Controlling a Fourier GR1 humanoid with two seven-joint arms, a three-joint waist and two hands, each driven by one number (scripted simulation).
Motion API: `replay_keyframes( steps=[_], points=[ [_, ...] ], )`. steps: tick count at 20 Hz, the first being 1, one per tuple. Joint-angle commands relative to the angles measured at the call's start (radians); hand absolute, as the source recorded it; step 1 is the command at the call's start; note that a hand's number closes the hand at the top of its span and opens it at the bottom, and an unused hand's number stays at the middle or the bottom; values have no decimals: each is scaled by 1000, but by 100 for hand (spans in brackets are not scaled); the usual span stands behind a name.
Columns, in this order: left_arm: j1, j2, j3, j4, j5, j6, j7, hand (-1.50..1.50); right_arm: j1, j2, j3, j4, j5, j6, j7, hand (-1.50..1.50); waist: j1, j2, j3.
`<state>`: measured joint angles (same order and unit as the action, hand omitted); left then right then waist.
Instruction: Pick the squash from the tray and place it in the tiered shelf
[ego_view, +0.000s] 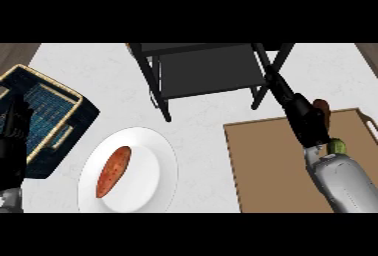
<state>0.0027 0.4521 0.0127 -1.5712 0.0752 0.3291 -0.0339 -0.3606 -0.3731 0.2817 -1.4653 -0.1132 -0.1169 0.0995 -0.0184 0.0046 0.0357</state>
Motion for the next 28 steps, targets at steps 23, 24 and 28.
replay_keyframes(
  steps=[23,24,28],
  points=[
    [50,-100,-230,98,41,-235,104,0,743,-279,-460,-382,-103,-193,239,-150,-16,-6,-40],
    [46,-101,-232,108,23,-223,99,0,766,-321,-462,-415,-122,-156,308,-150,-17,-6,-41],
    [38,-96,-253,80,21,-247,107,0,803,-535,-441,-413,23,-115,502,-150,12,2,-44]
  ],
)
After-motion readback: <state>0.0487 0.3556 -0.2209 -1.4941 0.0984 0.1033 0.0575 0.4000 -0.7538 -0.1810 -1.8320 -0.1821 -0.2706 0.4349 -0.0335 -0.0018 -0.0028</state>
